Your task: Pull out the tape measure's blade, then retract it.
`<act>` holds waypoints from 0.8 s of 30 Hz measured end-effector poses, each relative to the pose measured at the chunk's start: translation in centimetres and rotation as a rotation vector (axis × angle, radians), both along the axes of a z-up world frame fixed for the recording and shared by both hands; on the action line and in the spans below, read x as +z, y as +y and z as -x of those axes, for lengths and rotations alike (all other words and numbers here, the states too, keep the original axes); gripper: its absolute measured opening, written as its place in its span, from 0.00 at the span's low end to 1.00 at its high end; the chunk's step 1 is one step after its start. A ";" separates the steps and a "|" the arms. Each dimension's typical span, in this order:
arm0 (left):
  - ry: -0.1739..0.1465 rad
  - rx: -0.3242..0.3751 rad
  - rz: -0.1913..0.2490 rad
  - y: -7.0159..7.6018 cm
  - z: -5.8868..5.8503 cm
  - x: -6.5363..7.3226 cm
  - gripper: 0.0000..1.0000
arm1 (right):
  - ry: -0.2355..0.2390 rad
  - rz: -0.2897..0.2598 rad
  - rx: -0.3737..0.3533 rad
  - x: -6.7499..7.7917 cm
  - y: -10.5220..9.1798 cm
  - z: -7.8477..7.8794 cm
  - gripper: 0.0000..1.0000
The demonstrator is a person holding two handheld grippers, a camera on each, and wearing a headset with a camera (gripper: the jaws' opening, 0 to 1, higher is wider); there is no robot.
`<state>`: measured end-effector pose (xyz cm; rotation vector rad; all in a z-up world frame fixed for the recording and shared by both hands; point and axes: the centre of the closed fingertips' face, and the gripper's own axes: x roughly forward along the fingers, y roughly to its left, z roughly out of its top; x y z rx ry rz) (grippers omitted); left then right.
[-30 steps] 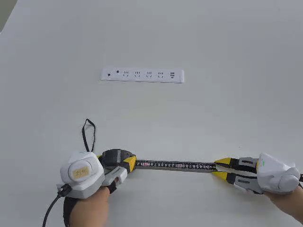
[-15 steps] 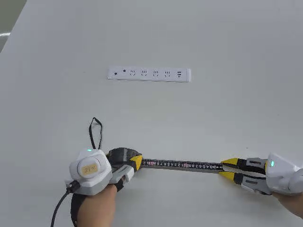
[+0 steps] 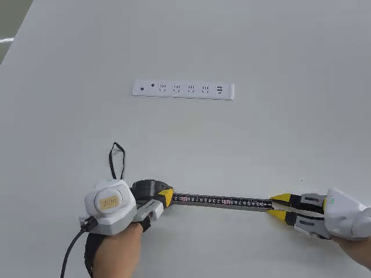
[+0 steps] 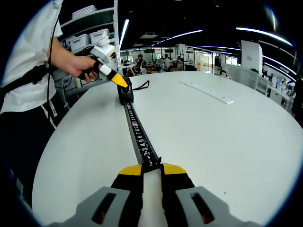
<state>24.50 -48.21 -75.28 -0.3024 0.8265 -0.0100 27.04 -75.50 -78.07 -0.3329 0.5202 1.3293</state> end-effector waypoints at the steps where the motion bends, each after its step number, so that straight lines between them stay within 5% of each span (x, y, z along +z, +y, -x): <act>1: -0.002 0.004 0.000 0.0 0.0 0.0 0.56 | 0.000 -0.001 0.002 0.0 0.0 0.0 0.12; 8: -0.011 0.009 0.000 0.0 0.0 0.0 0.57 | -0.002 -0.002 0.001 0.0 0.0 0.1 0.12; 14: 0.013 0.044 0.035 0.2 0.0 -0.2 0.57 | -0.004 0.001 -0.004 0.0 0.0 0.1 0.12; 24: 0.040 0.042 0.022 0.1 0.0 -0.3 0.56 | -0.003 -0.002 -0.007 0.0 0.0 0.1 0.12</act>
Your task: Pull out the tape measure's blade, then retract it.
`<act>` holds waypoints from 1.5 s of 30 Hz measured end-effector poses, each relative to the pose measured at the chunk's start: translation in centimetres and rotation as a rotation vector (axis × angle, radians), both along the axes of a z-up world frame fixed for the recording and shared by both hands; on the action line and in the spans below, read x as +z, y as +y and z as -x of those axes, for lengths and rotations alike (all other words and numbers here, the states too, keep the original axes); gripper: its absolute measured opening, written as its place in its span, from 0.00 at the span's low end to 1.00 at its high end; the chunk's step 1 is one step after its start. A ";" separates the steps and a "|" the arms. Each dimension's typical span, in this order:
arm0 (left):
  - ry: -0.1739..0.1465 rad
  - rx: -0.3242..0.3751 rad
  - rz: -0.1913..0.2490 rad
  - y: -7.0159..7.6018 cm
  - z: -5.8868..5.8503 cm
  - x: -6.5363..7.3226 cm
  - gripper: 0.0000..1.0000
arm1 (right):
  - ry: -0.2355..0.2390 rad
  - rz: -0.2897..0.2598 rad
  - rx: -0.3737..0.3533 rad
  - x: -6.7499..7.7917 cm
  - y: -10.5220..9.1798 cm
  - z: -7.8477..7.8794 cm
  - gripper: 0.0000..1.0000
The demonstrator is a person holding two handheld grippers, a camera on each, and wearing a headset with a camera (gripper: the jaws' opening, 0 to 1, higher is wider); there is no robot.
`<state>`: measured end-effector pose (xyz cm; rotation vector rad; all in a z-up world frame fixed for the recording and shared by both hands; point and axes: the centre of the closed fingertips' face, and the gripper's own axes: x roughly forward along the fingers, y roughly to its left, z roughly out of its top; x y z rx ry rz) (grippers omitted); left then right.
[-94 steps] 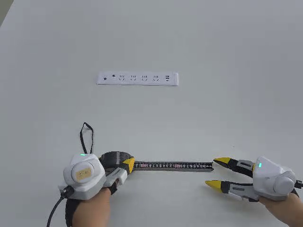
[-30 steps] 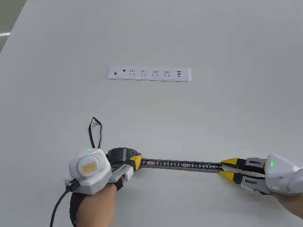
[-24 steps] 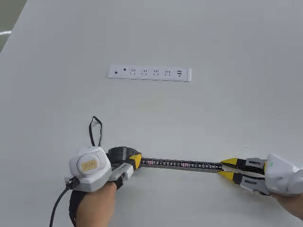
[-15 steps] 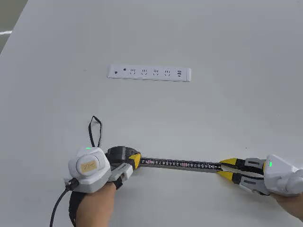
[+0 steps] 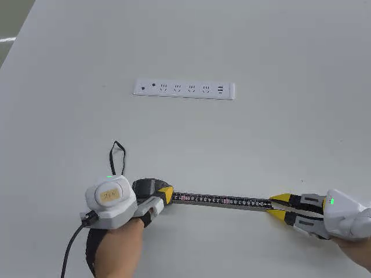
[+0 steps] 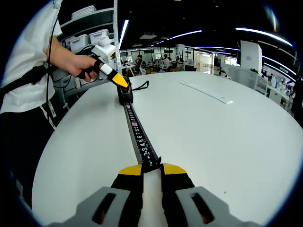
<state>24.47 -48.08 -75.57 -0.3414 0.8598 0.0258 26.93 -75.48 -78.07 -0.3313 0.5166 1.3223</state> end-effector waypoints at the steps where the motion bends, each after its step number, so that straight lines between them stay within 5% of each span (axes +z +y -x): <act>1: 0.001 -0.002 0.000 0.0 0.0 0.0 0.55 | 0.000 0.000 0.000 0.0 0.0 0.0 0.12; 20: 0.000 0.002 0.004 -0.1 0.1 0.1 0.54 | -0.001 0.004 -0.003 0.0 0.0 0.0 0.12; 37: -0.119 0.087 -0.052 0.1 0.1 0.2 0.59 | -0.002 -0.006 -0.015 0.0 0.0 0.0 0.12; 41: -0.115 0.220 0.048 -0.1 0.7 -0.5 0.60 | 0.000 -0.009 -0.016 0.0 0.0 0.0 0.12; 43: -0.123 0.158 -0.027 -0.1 0.6 -0.5 0.60 | 0.001 -0.010 -0.017 0.0 0.0 0.0 0.12; 45: -0.125 0.167 -0.019 -0.1 0.6 -0.5 0.60 | 0.004 -0.014 -0.015 0.0 0.0 0.0 0.12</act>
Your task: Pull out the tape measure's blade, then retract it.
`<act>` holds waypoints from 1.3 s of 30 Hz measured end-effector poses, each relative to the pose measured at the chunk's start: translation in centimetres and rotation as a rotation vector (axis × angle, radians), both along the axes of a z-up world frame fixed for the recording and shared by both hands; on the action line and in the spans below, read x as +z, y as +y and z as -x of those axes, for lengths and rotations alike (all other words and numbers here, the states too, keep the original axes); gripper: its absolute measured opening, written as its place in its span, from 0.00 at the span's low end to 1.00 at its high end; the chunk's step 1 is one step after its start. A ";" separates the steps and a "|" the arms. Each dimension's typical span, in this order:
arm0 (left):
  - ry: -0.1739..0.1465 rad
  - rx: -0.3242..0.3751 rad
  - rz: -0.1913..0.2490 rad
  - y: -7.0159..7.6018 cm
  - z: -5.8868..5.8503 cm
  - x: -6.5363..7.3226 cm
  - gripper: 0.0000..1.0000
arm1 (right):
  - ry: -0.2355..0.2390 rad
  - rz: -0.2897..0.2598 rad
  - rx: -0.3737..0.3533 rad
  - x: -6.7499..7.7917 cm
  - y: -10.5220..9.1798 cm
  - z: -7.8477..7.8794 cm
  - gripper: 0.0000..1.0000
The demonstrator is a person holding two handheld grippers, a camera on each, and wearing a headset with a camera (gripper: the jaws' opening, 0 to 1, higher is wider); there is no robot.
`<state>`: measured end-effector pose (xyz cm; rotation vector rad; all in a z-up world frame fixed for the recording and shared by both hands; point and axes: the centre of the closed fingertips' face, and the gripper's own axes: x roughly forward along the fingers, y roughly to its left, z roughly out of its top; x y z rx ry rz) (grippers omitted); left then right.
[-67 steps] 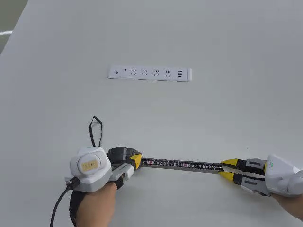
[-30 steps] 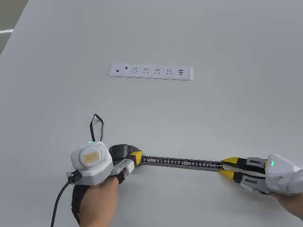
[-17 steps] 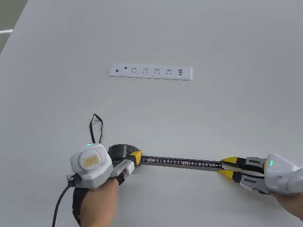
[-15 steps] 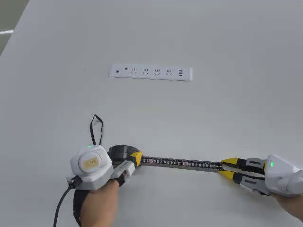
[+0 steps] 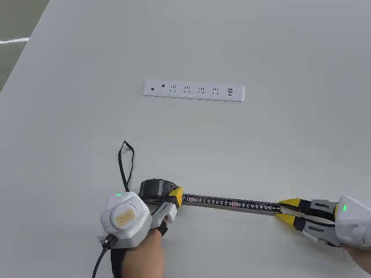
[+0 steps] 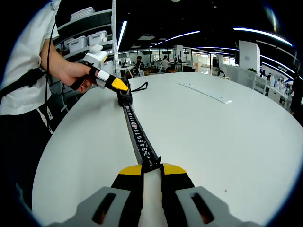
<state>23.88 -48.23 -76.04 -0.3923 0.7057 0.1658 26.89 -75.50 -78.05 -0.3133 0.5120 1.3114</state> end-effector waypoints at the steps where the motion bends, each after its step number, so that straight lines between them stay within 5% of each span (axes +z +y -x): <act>1: 0.002 0.007 0.008 0.0 0.0 0.0 0.60 | 0.000 -0.001 0.001 0.0 0.0 0.0 0.12; 17: 0.065 -0.003 0.008 0.0 0.0 -0.3 0.58 | 0.004 -0.013 -0.009 0.0 0.1 0.0 0.12; 39: 0.070 -0.011 0.010 -0.1 0.1 0.0 0.58 | 0.008 -0.032 0.018 0.3 2.7 0.0 0.11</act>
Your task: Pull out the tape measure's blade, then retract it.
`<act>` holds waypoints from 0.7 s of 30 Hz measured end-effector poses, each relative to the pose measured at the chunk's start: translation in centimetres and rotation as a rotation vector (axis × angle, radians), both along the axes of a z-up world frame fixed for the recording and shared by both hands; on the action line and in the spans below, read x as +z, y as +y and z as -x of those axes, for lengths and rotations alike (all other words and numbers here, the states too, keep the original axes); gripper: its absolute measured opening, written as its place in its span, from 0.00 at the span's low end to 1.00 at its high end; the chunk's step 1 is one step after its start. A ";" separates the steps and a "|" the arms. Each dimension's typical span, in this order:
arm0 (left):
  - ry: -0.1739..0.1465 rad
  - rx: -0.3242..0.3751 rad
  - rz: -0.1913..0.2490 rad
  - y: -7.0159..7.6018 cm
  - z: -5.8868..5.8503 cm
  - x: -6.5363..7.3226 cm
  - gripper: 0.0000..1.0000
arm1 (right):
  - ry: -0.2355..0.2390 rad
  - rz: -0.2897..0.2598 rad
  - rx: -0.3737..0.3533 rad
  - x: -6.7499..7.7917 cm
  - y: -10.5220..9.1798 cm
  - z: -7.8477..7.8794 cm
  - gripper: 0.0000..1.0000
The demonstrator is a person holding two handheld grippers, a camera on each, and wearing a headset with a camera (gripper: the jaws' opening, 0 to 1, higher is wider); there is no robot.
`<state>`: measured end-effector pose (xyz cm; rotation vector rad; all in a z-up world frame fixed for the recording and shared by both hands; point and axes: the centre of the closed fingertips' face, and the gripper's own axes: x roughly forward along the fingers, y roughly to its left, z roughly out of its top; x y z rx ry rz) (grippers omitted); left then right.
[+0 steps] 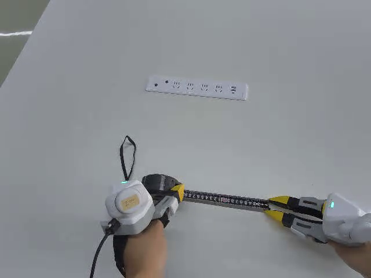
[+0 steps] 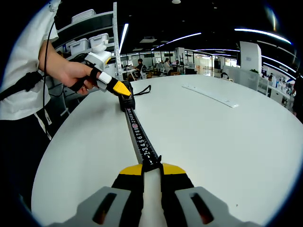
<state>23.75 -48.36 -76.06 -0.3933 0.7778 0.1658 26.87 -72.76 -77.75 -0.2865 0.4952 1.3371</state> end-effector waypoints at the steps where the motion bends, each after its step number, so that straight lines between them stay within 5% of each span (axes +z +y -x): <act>1: 0.000 0.000 0.001 0.0 0.0 0.0 0.58 | 0.003 -0.001 0.001 -0.1 0.1 0.0 0.11; 21: 0.002 -0.004 0.003 0.1 -0.1 -0.2 0.58 | 0.021 -0.041 0.017 -0.3 3.6 0.2 0.11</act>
